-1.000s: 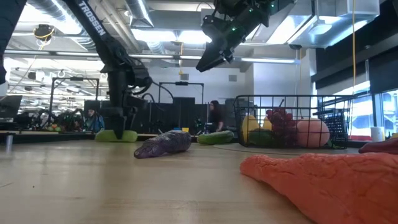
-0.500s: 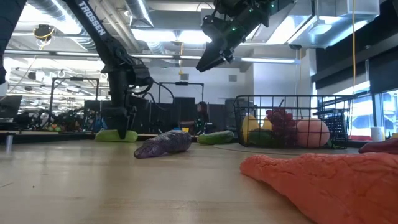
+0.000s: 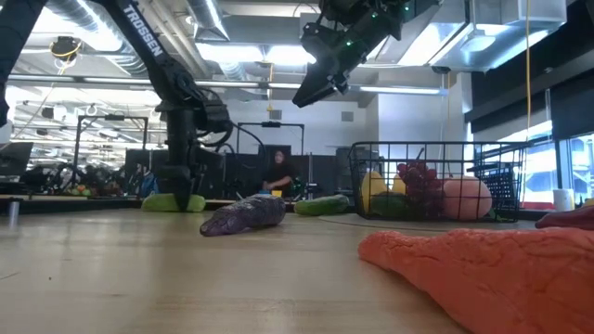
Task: Build produce basket
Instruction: Put the left green cucumber into the black wire basket
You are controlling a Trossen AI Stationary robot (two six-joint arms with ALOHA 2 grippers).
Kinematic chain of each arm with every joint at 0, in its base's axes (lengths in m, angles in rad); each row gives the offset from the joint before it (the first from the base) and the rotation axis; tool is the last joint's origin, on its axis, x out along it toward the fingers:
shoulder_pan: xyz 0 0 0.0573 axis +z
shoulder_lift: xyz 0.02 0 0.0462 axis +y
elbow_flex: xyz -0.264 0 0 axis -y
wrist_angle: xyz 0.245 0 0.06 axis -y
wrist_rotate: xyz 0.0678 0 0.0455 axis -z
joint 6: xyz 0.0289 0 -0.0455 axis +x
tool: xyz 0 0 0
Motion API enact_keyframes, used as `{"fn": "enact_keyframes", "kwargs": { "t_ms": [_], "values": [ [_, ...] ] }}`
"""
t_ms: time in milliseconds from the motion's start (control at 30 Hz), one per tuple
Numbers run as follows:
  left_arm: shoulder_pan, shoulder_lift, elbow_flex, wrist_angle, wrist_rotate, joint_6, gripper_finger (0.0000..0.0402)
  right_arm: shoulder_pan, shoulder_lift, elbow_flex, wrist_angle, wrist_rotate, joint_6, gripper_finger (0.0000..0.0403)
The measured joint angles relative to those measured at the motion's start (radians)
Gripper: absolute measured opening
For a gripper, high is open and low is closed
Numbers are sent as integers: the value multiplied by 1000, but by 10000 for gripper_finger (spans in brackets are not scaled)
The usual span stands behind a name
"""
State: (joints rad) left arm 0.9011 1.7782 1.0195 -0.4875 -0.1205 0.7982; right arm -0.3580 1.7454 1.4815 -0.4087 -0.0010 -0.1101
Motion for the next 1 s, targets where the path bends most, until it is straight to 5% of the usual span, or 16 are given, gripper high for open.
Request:
{"fn": "enact_keyframes", "kwargs": {
  "t_ms": [300, 733, 1000],
  "values": [
    [-25, 3, 0, 26, -71, 21, 104, 0, 0, 0, 0, 0, 0, 119],
    [-116, -15, 3, 20, -84, -37, 103, 0, 0, 0, -3, 0, 0, 119],
    [-153, -57, 106, -77, -73, -130, 103, 0, -12, 6, -10, 0, -5, 119]
  ]
}}
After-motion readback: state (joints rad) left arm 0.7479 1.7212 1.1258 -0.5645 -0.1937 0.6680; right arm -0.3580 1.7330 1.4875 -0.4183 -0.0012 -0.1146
